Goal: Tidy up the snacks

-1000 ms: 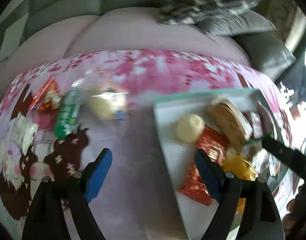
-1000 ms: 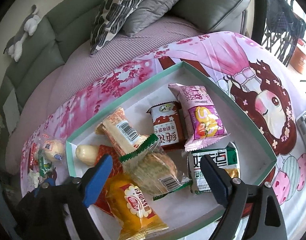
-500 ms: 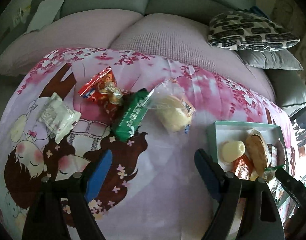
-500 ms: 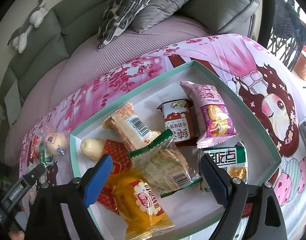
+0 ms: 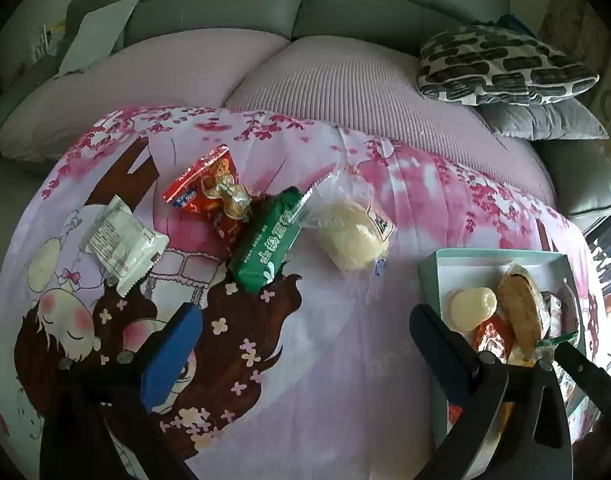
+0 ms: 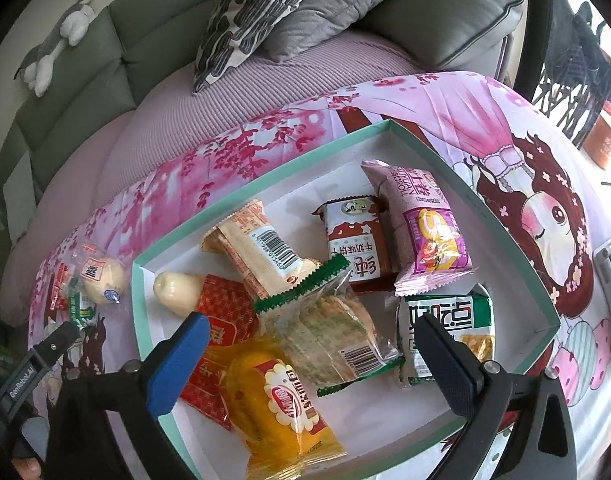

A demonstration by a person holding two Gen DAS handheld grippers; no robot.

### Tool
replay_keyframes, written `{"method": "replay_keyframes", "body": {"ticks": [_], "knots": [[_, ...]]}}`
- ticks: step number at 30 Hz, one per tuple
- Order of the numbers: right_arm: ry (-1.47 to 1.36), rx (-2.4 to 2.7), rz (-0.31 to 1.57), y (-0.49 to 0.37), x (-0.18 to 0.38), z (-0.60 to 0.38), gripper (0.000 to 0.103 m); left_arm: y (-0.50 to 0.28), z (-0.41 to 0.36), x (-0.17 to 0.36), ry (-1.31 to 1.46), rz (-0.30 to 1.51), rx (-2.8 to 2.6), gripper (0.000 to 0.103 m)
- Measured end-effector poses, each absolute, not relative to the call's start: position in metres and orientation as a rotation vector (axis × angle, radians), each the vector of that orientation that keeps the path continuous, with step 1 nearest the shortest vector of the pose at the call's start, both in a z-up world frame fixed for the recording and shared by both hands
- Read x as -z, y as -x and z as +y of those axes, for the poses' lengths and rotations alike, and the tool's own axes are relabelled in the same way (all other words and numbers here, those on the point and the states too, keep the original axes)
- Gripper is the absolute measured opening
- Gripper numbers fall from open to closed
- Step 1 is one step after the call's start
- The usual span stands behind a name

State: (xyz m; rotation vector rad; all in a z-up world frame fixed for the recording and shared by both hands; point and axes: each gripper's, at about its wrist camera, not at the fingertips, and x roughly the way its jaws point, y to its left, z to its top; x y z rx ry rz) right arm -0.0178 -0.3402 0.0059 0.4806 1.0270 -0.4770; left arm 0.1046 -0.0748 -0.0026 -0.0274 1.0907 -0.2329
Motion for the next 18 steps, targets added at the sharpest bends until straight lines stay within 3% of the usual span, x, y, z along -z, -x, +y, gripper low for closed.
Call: {"method": "replay_keyframes", "body": {"ticks": [8,18], "knots": [[-0.454,0.408,1.003,0.012,-0.015,-0.322,0.103,-0.104,-0.054,-0.018,0.014,0.987,0.127,0.103],[-0.388,0.225,1.018,-0.008,-0.015,-0.26,0.103,-0.119,0.019,-0.009,-0.018,1.053,-0.145,0.103]]}}
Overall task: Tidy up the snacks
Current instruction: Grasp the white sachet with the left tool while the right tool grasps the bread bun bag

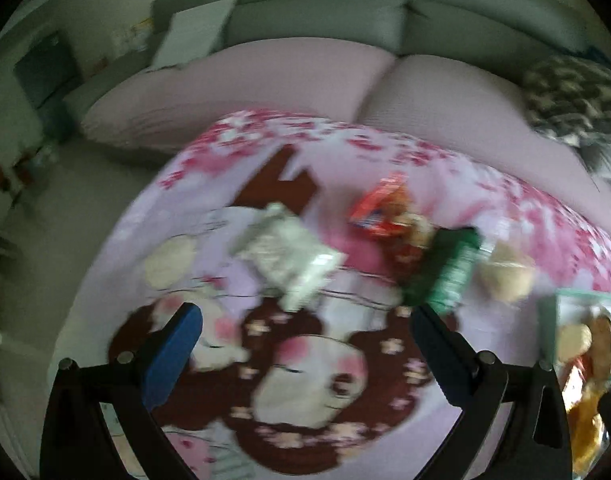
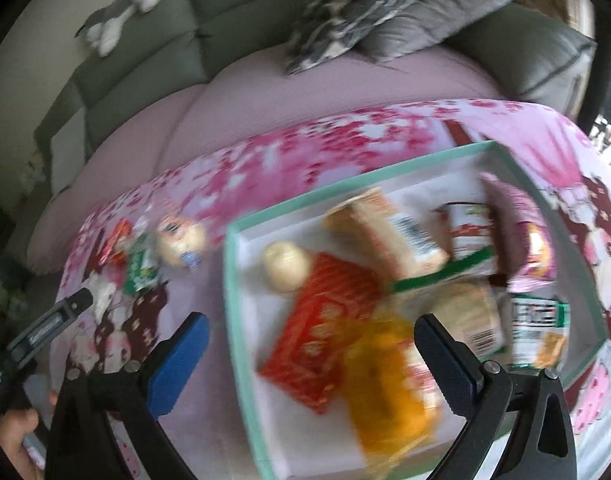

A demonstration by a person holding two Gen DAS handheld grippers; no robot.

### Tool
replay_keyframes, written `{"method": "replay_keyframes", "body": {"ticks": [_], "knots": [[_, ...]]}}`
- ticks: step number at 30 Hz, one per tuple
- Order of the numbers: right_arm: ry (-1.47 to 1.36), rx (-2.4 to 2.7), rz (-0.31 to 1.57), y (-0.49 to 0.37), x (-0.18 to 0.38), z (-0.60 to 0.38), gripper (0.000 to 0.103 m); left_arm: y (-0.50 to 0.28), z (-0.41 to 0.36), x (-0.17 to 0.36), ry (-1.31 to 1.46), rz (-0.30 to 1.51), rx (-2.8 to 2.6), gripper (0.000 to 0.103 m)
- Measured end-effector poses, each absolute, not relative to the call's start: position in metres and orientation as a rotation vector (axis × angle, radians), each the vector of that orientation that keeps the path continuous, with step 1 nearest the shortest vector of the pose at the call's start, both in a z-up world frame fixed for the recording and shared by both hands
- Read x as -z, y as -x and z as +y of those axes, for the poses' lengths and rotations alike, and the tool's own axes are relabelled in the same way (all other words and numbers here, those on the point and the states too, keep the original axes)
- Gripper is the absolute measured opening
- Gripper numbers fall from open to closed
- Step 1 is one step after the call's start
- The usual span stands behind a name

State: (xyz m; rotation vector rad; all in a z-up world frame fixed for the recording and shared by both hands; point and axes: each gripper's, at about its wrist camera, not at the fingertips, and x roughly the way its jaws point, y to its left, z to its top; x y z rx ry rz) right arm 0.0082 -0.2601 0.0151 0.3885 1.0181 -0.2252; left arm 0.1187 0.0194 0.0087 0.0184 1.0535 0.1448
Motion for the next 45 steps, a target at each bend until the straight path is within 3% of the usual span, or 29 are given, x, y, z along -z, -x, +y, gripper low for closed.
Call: {"method": "replay_keyframes", "body": {"ticks": [8,30,45], "knots": [[-0.327,0.135,0.994,-0.016,-0.018,-0.222,0.103,-0.12,0.064,-0.01,0.11,1.047,-0.173,0.103],[-0.001,0.061,1.051,-0.123,0.018,-0.157,0.103,-0.172,0.076,0.038,0.248,1.107,-0.113,0.103],[0.116,0.062,1.074,-0.151,0.04,-0.142,0.103,-0.191,0.073,0.065,0.255,1.118,-0.13,0.103]]}}
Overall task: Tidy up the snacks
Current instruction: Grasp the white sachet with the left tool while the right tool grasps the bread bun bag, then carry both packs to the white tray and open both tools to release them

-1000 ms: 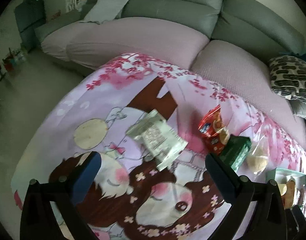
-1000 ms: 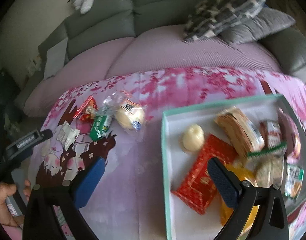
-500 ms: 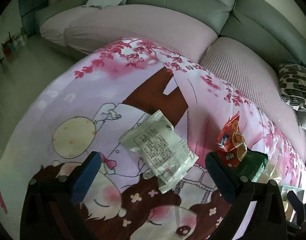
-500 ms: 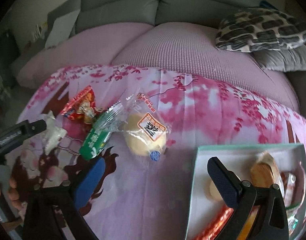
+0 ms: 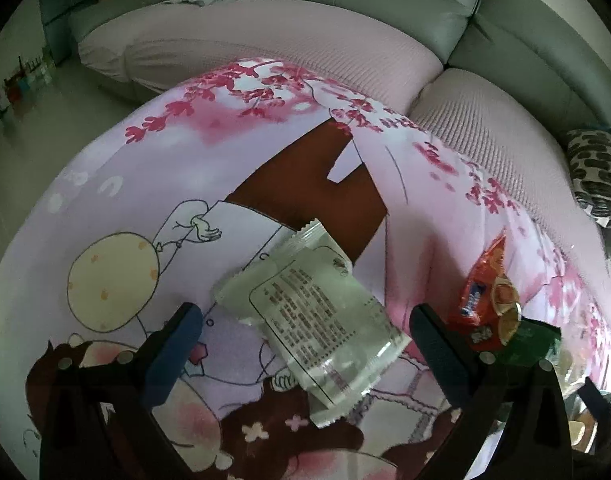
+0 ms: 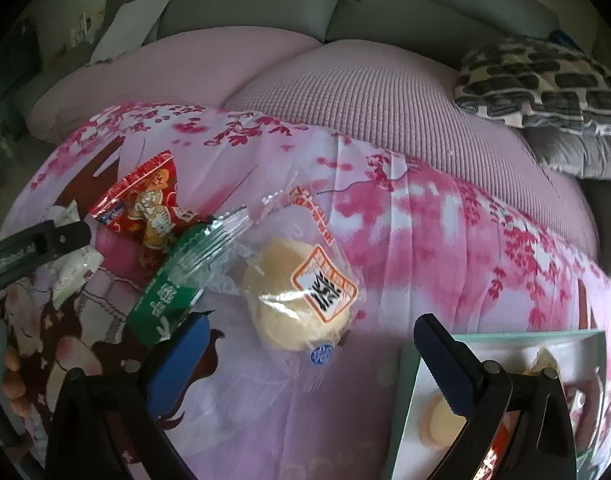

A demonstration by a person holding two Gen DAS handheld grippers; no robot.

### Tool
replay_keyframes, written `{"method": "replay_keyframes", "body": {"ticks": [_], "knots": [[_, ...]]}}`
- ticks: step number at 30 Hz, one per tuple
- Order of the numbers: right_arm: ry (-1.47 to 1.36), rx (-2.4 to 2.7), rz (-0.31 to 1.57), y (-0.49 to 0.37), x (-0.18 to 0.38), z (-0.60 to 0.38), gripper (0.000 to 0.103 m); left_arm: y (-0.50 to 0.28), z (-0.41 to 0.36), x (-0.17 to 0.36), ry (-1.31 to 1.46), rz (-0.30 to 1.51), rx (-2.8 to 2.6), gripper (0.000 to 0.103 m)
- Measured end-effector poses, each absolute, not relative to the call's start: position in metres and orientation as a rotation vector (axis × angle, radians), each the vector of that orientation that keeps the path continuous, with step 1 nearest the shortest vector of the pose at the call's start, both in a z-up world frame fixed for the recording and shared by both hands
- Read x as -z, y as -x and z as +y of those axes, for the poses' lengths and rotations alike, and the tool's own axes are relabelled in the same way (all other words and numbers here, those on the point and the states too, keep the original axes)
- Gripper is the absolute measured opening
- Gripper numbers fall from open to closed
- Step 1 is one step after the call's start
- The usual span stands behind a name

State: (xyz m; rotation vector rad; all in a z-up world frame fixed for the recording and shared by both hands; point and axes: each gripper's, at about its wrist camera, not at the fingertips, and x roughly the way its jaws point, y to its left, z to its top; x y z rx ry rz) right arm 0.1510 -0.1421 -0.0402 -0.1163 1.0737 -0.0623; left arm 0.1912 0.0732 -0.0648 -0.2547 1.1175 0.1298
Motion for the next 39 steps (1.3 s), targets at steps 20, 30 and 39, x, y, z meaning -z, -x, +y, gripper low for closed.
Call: {"method": "replay_keyframes", "body": {"ticks": [20,30,39], "knots": [[0.134,0.026,1.051,-0.146,0.037,-0.137,0.059,-0.19,0.06,0.062,0.134,1.096,-0.136,0.064],[0.013,0.006,1.03,-0.116,0.02,-0.144,0.055,-0.172,0.049,0.045,0.139,1.116,-0.081,0.059],[-0.097,0.014,0.955,-0.074,-0.014,-0.156,0.055,-0.145,0.04,0.006,0.146,1.062,-0.01,0.058]]}}
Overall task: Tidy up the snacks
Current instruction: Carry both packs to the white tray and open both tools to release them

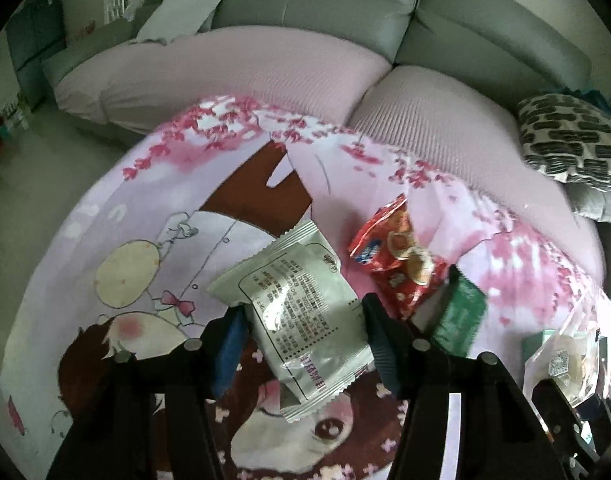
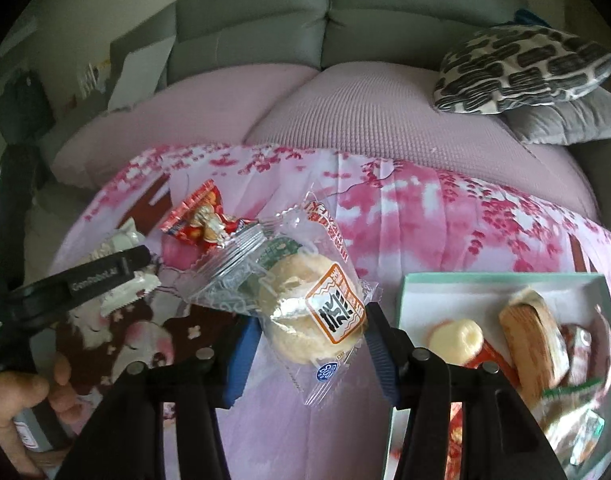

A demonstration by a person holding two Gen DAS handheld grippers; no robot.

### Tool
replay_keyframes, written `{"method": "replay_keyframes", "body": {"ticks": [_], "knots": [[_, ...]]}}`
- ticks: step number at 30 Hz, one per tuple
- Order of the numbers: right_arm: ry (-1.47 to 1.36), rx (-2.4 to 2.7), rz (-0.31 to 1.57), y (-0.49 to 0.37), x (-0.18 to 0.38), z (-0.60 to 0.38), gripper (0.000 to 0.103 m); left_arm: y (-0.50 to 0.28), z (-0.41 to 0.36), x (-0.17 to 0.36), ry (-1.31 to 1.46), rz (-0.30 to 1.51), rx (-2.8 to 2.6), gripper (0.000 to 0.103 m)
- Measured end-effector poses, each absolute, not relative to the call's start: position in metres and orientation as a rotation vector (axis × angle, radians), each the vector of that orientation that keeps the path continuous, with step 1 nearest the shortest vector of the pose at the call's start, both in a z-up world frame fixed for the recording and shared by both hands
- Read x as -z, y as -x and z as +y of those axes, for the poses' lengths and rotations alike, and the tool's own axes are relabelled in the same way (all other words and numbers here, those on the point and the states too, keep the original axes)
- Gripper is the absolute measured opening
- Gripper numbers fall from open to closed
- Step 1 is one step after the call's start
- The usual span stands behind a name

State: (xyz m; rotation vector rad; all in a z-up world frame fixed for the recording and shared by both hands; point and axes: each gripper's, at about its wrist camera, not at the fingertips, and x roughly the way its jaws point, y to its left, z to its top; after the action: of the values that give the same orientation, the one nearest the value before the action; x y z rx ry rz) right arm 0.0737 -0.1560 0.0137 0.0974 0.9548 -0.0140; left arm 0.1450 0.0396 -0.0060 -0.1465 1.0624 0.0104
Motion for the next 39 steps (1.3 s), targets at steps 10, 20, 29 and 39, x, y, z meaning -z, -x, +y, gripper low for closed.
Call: {"method": "replay_keyframes", "body": {"ticks": [10,20,29,39], "knots": [[-0.209,0.05,0.899,-0.027,-0.038,-0.177,0.055,-0.111,0.022,-0.032,0.164,0.978,0.056,0.058],[-0.287,0.098,0.863,-0.01,-0.045,-0.213,0.055,-0.097,-0.024,-0.056,0.12,0.912,0.181,0.058],[-0.345,0.189,0.816,0.003,-0.057,-0.256,0.055,-0.086,-0.067,-0.057,0.055,0.912,0.269,0.058],[-0.427,0.353,0.775,0.025,-0.063,-0.318,0.055,-0.071,-0.108,-0.054,0.008,0.925,0.383,0.058]]}}
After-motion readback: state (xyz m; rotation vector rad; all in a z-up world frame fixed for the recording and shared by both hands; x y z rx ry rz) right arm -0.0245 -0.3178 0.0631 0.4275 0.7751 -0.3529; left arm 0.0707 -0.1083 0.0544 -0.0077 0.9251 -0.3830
